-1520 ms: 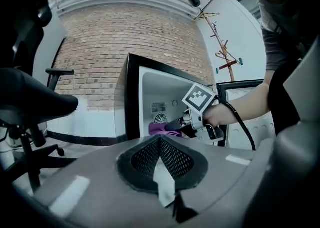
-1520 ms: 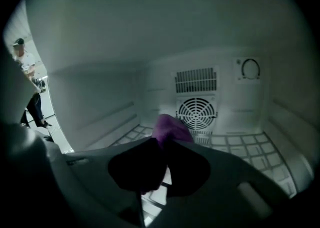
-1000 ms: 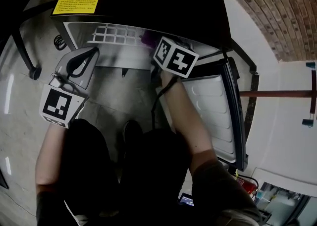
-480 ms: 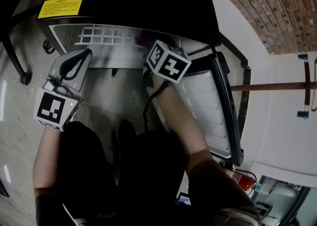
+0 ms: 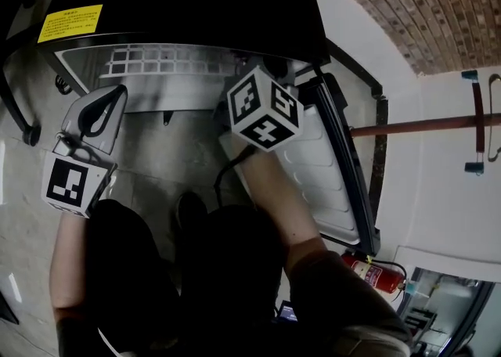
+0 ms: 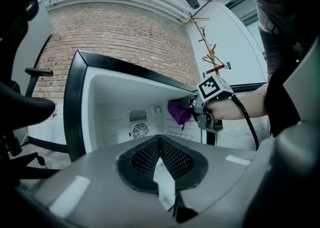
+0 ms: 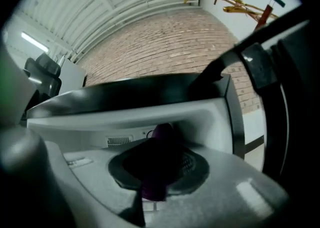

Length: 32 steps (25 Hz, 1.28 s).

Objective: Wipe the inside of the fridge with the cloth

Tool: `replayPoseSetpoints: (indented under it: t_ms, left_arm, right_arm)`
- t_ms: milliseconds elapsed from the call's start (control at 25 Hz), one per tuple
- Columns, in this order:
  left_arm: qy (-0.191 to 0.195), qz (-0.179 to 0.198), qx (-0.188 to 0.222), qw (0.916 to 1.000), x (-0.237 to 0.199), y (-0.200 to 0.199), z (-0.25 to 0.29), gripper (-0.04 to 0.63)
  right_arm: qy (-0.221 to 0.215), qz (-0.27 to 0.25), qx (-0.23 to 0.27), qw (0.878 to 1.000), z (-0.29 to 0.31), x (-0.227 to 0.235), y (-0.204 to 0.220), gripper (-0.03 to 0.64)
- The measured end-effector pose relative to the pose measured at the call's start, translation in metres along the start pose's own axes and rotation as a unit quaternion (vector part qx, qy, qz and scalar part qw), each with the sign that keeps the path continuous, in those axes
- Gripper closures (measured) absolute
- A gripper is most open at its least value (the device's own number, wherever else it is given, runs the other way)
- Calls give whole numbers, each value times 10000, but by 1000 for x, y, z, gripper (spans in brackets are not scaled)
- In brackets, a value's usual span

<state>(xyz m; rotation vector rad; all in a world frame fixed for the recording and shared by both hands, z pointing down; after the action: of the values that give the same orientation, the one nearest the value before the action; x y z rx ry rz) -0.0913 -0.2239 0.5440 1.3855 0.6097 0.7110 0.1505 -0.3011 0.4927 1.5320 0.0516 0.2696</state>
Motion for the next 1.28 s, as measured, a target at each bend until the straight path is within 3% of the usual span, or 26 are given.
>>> replayPoseSetpoints:
  t_ms: [360,680,800,960,1080,1160,1280]
  left_arm:
    - [68,39,-76,9999,5,3,3,577]
    - [32,-56,-111,9999,-1,12,-1,577]
    - [45,-86,-151,9998,-2,19,-2,577]
    - [24,-130,-146,9998,-5,23,-3,577]
    - [-42,-92,-122,9999,-9,26,-4,577]
    - [15,-48,-168,9998,-7,29,-5,577]
    - [126,-4,-226,9997,-2,38,-10,577]
  right_arm:
    - [337,270,-701,9966,-1,11,30,566]
    - [604,854,-1519,9828,-4,23,80,566]
    - [541,1245,-1700,9761,-7,25,95,566]
    - [277,1229,-1526,9802,-9,21,90,566]
    - [-333,970,-1272,9866,-17,1,81,566]
    - [-1259,747,-944,9847,-33,-31,79,566]
    - [-2837,277,-824,9550,-71,-89,101,566]
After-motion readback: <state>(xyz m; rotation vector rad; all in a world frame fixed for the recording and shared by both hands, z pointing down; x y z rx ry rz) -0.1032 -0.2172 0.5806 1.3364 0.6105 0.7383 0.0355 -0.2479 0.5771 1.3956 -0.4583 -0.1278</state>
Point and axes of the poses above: the fingertips, and each gripper's own axes: z forward along the fingers, x to its right, y out of its underside, the point moved 1 cm from there along -z, backward along the fingers, and after that the axes turned 3 degrees about y, right-handed, at the moved point
